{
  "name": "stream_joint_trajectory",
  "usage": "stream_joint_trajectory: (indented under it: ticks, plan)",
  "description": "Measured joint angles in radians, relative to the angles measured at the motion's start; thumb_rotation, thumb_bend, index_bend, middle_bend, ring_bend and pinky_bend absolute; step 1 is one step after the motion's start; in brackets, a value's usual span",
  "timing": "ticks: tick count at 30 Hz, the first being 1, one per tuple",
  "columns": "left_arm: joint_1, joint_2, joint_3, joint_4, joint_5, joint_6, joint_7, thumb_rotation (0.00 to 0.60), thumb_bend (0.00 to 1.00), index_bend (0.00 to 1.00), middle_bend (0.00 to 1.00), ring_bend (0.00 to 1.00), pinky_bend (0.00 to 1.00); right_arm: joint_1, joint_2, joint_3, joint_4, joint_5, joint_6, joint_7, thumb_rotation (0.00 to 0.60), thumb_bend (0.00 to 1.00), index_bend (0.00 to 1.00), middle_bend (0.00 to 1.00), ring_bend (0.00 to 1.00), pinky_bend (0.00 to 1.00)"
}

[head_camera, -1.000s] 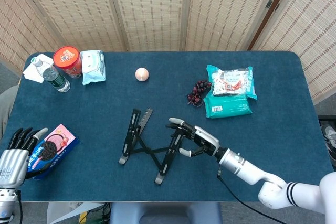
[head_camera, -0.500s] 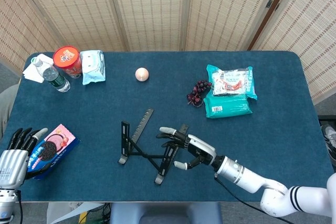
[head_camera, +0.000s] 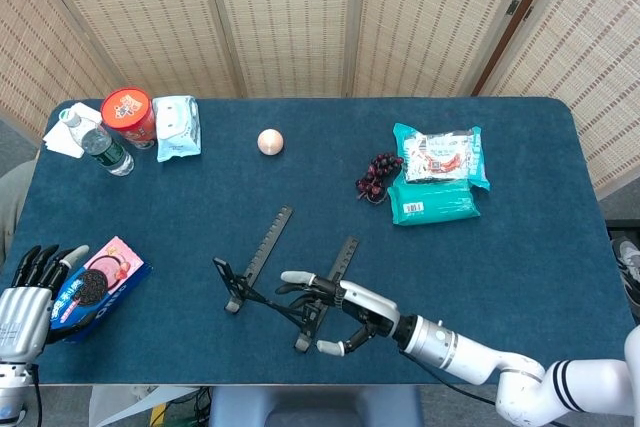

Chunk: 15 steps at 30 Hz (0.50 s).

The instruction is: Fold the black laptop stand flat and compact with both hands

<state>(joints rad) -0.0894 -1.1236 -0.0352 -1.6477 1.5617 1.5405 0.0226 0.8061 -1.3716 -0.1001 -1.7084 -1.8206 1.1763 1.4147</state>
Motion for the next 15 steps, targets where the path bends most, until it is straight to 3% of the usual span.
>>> stream_joint_trajectory:
  ticks: [15]
  plan:
    - [-0.001, -0.001, 0.001, 0.004, -0.001, -0.005, 0.003, 0.6, 0.13, 0.14, 0.2, 0.1, 0.0, 0.003, -0.003, -0.025, -0.017, 0.002, 0.013, -0.052, 0.6, 0.23, 0.0, 0.16, 0.07, 0.19]
